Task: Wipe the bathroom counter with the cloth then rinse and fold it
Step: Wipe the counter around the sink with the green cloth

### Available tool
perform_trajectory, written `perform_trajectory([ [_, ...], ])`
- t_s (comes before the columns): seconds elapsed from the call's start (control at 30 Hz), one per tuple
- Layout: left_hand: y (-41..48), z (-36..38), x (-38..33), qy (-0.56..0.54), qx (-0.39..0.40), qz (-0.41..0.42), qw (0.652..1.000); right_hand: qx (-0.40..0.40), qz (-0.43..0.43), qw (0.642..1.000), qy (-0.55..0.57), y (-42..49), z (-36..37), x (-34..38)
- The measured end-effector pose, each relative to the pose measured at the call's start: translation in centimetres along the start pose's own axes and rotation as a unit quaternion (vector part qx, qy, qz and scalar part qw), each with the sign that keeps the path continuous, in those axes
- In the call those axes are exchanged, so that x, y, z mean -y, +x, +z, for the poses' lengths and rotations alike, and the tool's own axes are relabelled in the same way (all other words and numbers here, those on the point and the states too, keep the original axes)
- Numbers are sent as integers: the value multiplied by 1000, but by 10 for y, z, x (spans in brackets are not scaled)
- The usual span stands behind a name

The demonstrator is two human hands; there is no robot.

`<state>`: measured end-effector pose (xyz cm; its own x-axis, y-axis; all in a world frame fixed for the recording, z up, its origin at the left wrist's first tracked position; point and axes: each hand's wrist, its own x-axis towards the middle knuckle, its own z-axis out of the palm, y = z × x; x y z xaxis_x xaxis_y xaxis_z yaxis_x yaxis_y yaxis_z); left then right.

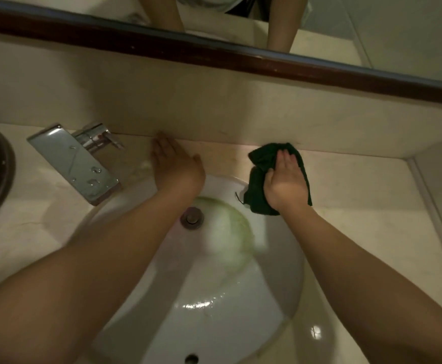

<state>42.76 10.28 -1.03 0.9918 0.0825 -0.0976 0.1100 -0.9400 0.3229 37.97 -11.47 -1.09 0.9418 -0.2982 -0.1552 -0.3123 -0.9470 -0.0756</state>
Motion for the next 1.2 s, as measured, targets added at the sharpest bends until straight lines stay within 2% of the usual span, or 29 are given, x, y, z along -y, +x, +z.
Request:
perform_trajectory([
  [0.07, 3, 2, -20, -14, 32, -41, 999, -32, 23, 999, 15, -18, 2, -20],
  [0.13, 5, 6, -33, -15, 56, -83, 995, -69, 86, 994, 25, -36, 5, -47],
  [0.27, 5, 23, -36, 7, 25, -75, 997, -68, 193, 978, 36, -32, -1, -75],
  [0.37, 4, 28, -33, 7, 1, -68, 998, -44, 191, 980, 18, -3, -4, -68],
  [0.47, 4, 31, -32, 18, -14, -55, 998, -9, 166, 986, -30, 27, -4, -50],
  [0.57, 3, 33, -32, 22, -19, -54, 998, 17, 179, 979, -96, 39, -6, -30],
  [0.7, 3, 35, -31, 18, -27, -54, 998, 20, 138, 984, -112, 27, -10, 21],
  [0.87, 4, 33, -27, -24, -29, -46, 998, -47, -14, 998, -37, 3, 1, 92],
  [0.93, 1, 26, -23, -66, -38, -45, 996, -50, -81, 995, -19, 4, 1, 94],
  [1.0, -6, 14, -23, -141, -61, -41, 987, -39, -142, 988, 52, 3, -6, 74],
  [1.03, -13, 7, -29, -188, -76, -17, 979, -42, -160, 981, 106, 1, -9, 55],
  [1.1, -27, 4, -61, -224, -64, 118, 965, -85, -127, 976, 158, -4, -11, 12],
  [1.17, -39, 17, -99, -159, 37, 239, 957, -106, -37, 984, 142, -12, -6, -22],
  [1.2, -42, 28, -111, -105, 83, 253, 958, -102, 0, 986, 133, -15, -2, -31],
])
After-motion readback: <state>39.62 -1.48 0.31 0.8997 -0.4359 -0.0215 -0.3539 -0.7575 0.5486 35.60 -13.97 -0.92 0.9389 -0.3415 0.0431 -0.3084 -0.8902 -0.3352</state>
